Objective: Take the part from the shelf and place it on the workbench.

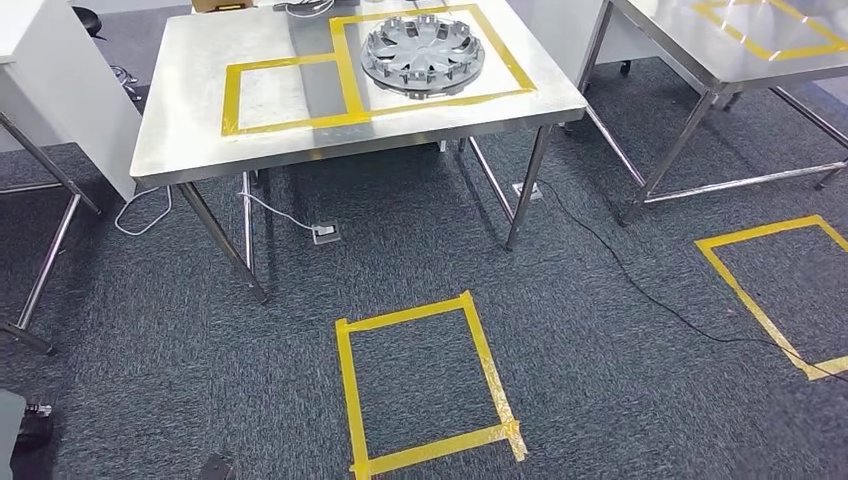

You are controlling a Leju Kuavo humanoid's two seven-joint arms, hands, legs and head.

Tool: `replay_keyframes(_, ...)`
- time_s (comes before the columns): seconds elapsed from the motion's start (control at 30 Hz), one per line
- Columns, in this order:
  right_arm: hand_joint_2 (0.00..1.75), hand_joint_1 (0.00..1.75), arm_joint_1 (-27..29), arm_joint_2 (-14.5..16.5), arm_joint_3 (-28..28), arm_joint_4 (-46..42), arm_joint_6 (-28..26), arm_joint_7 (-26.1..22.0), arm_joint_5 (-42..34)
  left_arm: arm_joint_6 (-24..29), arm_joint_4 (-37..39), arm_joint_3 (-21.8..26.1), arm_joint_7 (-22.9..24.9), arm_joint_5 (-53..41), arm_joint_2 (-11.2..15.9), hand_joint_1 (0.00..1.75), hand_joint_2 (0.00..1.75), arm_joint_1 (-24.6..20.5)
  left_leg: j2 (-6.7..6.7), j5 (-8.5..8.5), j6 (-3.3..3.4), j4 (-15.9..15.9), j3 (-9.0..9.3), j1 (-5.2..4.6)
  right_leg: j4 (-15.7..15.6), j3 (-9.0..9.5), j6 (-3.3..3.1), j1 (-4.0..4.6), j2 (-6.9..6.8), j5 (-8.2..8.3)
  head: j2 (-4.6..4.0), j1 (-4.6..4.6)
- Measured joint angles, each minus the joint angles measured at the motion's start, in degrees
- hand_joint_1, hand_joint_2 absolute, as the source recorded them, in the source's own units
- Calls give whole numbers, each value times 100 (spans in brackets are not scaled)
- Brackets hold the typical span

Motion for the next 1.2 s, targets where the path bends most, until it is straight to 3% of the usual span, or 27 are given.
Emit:
replay_keyframes(0.07, 0, 0, 6, 11, -1, -15, 1, 15, 5, 6, 10, -8, 1, 7, 0, 0, 0, -3, -10, -647, -64, 680, -115, 34, 12, -156, -34, -1, -7, 140, 0, -22)
replay_keyframes(0.1, 0, 0, 6, 15, -1, -22, 1, 25, 10, 6, 13, -11, 2, 11, -1, 0, 0, -8, -10, -822, -91, 1045, -145, 51, 27, -245, -28, -2, -8, 208, 0, -24)
replay_keyframes(0.13, 0, 0, 4, 20, -1, -27, 1, 36, 19, 6, 15, -14, 4, 15, -2, 0, 0, -12, -10, -837, -114, 1302, -121, 70, 50, -338, -18, -3, -9, 273, 0, -24)
replay_keyframes(0.17, 0, 0, 2, 23, -1, -30, 1, 47, 29, 7, 15, -15, 11, 20, -4, 0, 0, -16, -10, -730, -130, 1397, -25, 89, 82, -436, 0, -6, -9, 335, 0, -25)
replay_keyframes(0.2, 0, 0, 1, 26, -1, -32, 1, 60, 38, 7, 15, -17, 21, 26, -4, 0, 0, -25, -10, -566, -138, 1293, 169, 109, 124, -537, 25, -12, -8, 389, 0, -26)
replay_keyframes(0.23, 0, 0, 0, 28, -1, -36, 1, 74, 48, 8, 13, -19, 34, 29, -4, 0, 0, -38, -15, -468, -143, 991, 450, 124, 174, -628, 52, -17, -6, 436, 0, -26)
replay_keyframes(0.3, 0, 0, -5, 26, -1, -46, 1, 95, 58, 8, 7, -28, 53, 34, -4, 0, 0, -68, -33, -565, -119, 202, 1033, 112, 258, -769, 127, -13, -5, 515, 0, -23)
replay_keyframes(0.37, 0, 0, -19, 25, -1, -54, 1, 102, 64, 10, 4, -41, 62, 36, -7, 0, 0, -81, -47, -732, -45, -213, 1259, 64, 278, -830, 211, -13, -10, 607, 0, -17)
replay_keyframes(0.43, 0, 0, -18, 27, -1, -54, 1, 104, 69, 11, 5, -48, 78, 39, -9, 0, 0, -80, -28, -664, 74, -258, 1170, 40, 287, -886, 280, -37, -9, 661, 0, -16)
replay_keyframes(0.47, 0, 0, -9, 28, -1, -53, 1, 109, 73, 10, 6, -50, 88, 40, -11, 0, 0, -82, -15, -598, 140, -268, 1100, 37, 372, -949, 276, -49, -5, 572, 0, -10)
replay_keyframes(0.53, 0, 0, 0, 26, -1, -53, 1, 120, 82, 9, 7, -51, 98, 44, -14, 0, 0, -87, 7, -450, 230, -286, 929, 36, 857, -1143, 204, -62, 5, 123, 0, 5)
replay_keyframes(0.6, 0, 0, -3, 22, -1, -52, 1, 128, 85, 8, 7, -51, 102, 47, -15, 0, 0, -85, 12, -305, 253, -281, 757, 16, 1604, -1321, 168, -59, 8, -333, 0, 18)
replay_keyframes(0.63, 0, 0, -5, 21, -1, -53, 1, 132, 86, 7, 7, -51, 102, 47, -16, 0, 0, -84, 15, -233, 254, -277, 674, 6, 1879, -1335, 195, -60, 9, -409, 0, 18)
replay_keyframes(0.67, 0, 0, -5, 21, -1, -53, 1, 138, 86, 7, 7, -51, 102, 47, -18, 0, 0, -82, 16, -162, 249, -271, 592, -1, 1971, -1255, 244, -60, 9, -363, 0, 19)
replay_keyframes(0.7, 0, 0, -7, 21, -1, -53, 1, 144, 86, 6, 7, -51, 103, 47, -20, 0, 0, -80, 16, -93, 239, -267, 514, -6, 1843, -1066, 293, -59, 10, -243, 0, 19)
replay_keyframes(0.73, 0, 0, -12, 19, -1, -54, 1, 148, 86, 6, 7, -52, 103, 47, -23, 0, 0, -79, 14, -27, 224, -261, 439, -9, 1512, -781, 321, -57, 10, -121, 0, 19)
replay_keyframes(0.8, 0, 0, -34, 12, -1, -60, 1, 152, 90, 6, 6, -53, 104, 47, -32, 0, 0, -77, 12, 91, 173, -252, 334, -22, 599, -148, 279, -31, 10, -95, 0, 9)
replay_keyframes(0.83, 0, 0, -42, 12, -1, -63, 1, 152, 91, 6, 6, -54, 105, 47, -34, 0, 0, -77, 14, 147, 141, -256, 312, -24, 277, 34, 239, -12, 12, -138, 0, 7)
replay_keyframes(0.87, 0, 0, -47, 9, -1, -65, 1, 153, 92, 6, 5, -54, 105, 47, -37, 0, 0, -77, 17, 202, 105, -265, 299, -22, 106, 107, 198, 11, 15, -182, 0, 7)
replay_keyframes(0.93, 0, 0, -43, 11, 0, -67, 1, 154, 92, 5, 7, -55, 106, 48, -38, 0, 0, -68, 16, 273, 26, -280, 282, -1, 72, 39, 119, 14, 15, -120, 0, 15)
replay_keyframes(0.97, 0, 0, -44, 11, -1, -67, 1, 155, 92, 4, 8, -57, 106, 49, -39, 0, 0, -59, 9, 200, -12, -233, 253, 11, 72, -2, 67, 5, 9, -72, 0, 14)
replay_keyframes(1.0, 0, 0, -46, 14, -1, -68, 1, 155, 92, 4, 9, -59, 107, 49, -39, 0, 0, -50, 3, 12, -47, -97, 206, 20, 65, -50, 19, -9, 2, -13, 0, 7)
replay_keyframes(1.1, 0, 0, -42, 19, -1, -68, 1, 155, 92, 5, 11, -63, 108, 49, -34, 0, 0, -40, -8, -809, -121, 910, -30, 35, 67, -246, -51, -4, -6, 159, 0, -11)
replay_keyframes(1.13, 0, 0, -36, 19, -1, -68, 2, 155, 92, 4, 11, -64, 106, 49, -33, 0, 0, -39, -9, -894, -132, 1235, -75, 36, 71, -319, -53, 4, -5, 215, 0, -11)
replay_keyframes(1.17, 0, 0, -29, 19, -1, -68, 5, 155, 92, 4, 11, -65, 103, 49, -32, 0, 0, -38, -9, -838, -134, 1408, -51, 37, 77, -383, -47, 12, -5, 268, 0, -11)
replay_keyframes(1.2, 0, 0, -21, 19, -1, -68, 10, 155, 92, 3, 10, -67, 97, 50, -30, 0, 0, -37, -10, -685, -122, 1362, 78, 37, 85, -444, -39, 21, -4, 319, 0, -13)
